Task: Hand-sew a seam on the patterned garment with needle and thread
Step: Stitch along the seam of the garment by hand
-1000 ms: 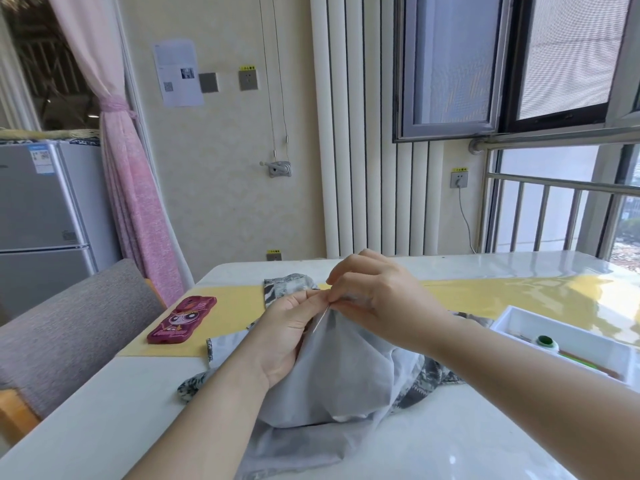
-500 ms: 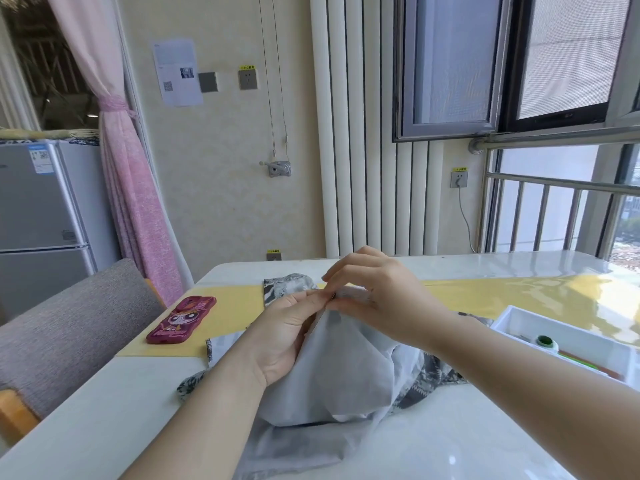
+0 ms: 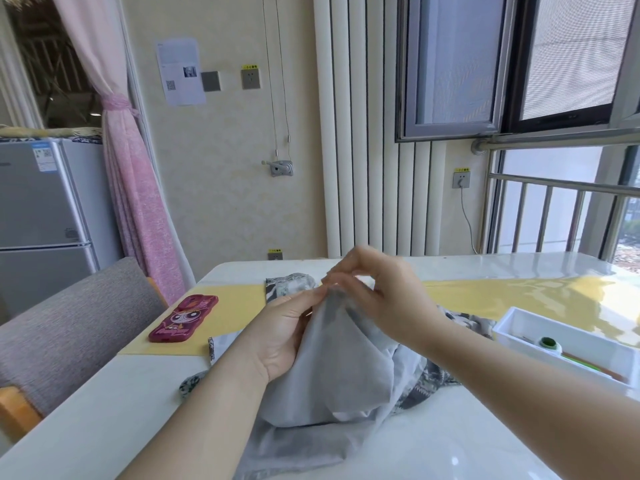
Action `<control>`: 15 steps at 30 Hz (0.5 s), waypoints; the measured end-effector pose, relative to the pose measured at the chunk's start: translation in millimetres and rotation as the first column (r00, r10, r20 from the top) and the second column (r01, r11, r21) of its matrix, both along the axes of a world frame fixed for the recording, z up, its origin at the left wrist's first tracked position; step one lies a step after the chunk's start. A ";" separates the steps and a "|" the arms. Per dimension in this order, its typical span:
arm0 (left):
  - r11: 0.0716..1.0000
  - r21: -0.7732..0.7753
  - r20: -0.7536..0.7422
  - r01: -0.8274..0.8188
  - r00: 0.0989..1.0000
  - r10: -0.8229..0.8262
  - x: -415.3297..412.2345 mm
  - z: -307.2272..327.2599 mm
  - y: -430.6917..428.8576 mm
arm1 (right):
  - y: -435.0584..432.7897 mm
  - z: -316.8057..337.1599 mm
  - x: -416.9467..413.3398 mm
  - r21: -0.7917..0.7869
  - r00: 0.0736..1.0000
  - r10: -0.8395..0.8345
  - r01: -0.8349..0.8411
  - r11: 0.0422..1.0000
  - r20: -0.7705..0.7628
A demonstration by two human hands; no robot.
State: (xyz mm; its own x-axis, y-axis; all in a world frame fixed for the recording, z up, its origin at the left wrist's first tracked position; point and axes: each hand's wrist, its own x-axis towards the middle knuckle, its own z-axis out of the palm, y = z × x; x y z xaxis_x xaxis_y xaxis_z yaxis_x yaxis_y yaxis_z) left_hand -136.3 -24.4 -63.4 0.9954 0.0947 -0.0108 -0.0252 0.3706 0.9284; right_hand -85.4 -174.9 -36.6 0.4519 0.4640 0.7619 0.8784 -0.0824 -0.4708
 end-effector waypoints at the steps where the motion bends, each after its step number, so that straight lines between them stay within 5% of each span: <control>1: 0.999 0.019 -0.010 -0.039 0.999 0.039 1.1 -0.4 0.5 | 2.0 6.1 -7.1 0.091 0.973 0.093 -0.076 0.993 -0.209; 2: 0.996 0.034 -0.011 -0.077 0.997 0.078 1.9 -0.2 0.6 | 3.9 13.7 -13.0 0.226 0.890 0.236 -0.155 0.962 -0.390; 4: 0.987 0.049 -0.011 -0.153 0.988 0.154 3.4 0.3 0.6 | 1.8 29.4 -20.5 0.444 0.582 0.486 -0.227 0.867 -0.652; 6: 0.977 0.053 -0.023 -0.208 0.978 0.209 4.0 0.9 0.1 | -7.1 41.7 -23.4 0.410 0.363 0.486 -0.268 0.872 -0.795; 7: 0.973 0.061 -0.019 -0.221 0.975 0.223 4.7 0.3 0.4 | -11.3 44.6 -24.2 0.323 0.363 0.422 -0.302 0.897 -0.831; 9: 0.969 0.088 -0.004 -0.230 0.973 0.232 4.5 -0.5 0.5 | -16.3 41.9 -22.8 0.075 0.562 0.222 -0.272 0.959 -0.797; 11: 0.971 0.104 0.011 -0.214 0.977 0.214 3.6 -1.0 -0.1 | -17.4 34.8 -22.1 -0.229 0.847 -0.071 -0.062 0.971 -0.527; 12: 0.975 0.103 0.020 -0.198 0.980 0.197 2.3 -0.5 -1.2 | -15.8 29.5 -20.9 -0.324 0.919 -0.167 0.046 0.945 -0.357; 15: 0.978 0.126 0.055 -0.169 0.985 0.163 1.1 -1.3 -2.1 | -10.2 12.5 -19.0 -0.397 0.948 -0.287 0.213 0.893 -0.136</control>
